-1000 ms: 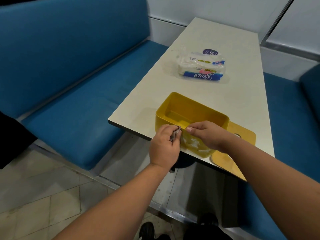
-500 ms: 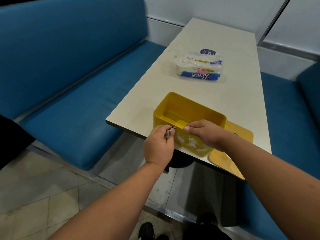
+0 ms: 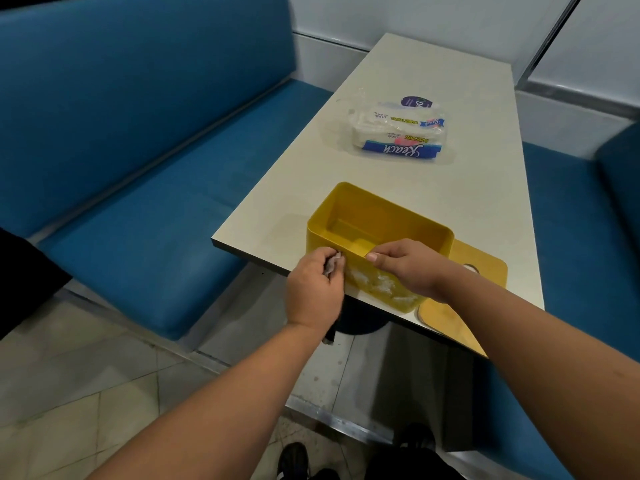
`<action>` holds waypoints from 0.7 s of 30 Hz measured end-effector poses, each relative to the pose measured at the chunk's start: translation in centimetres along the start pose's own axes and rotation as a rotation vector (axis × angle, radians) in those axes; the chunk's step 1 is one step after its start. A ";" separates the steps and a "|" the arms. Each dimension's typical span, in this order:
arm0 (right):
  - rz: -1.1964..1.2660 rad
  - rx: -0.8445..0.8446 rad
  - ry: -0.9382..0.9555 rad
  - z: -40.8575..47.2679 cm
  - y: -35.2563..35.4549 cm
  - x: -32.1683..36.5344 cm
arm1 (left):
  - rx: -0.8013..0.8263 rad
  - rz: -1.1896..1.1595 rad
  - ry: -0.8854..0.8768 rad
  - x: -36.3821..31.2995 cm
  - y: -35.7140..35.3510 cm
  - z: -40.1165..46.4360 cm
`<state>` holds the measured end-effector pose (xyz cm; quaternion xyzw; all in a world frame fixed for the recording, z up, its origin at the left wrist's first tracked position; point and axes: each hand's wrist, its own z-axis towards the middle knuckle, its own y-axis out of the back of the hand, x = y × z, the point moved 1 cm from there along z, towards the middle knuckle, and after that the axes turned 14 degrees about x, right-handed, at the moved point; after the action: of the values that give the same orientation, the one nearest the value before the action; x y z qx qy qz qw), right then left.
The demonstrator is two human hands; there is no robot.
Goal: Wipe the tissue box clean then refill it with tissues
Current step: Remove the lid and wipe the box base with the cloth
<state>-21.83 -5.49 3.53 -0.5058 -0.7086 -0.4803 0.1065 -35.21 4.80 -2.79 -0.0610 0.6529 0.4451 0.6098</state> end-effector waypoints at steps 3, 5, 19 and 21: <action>-0.030 -0.012 0.012 -0.1 0.0 0.1 | -0.032 -0.005 -0.033 0.1 0.7 0.7; -0.043 -0.013 0.016 -0.2 -0.1 0.1 | -0.108 -0.058 0.057 1.0 1.5 1.5; -0.072 -0.019 0.021 -0.2 -0.1 0.2 | 0.056 0.001 -0.066 0.9 -1.3 -1.1; -0.071 -0.017 0.022 -0.1 -0.1 0.2 | 0.103 0.072 0.064 1.7 -1.4 -0.6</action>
<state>-22.02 -5.51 3.67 -0.4762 -0.7206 -0.4954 0.0928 -35.25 4.34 -5.04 -0.0202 0.6958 0.4306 0.5745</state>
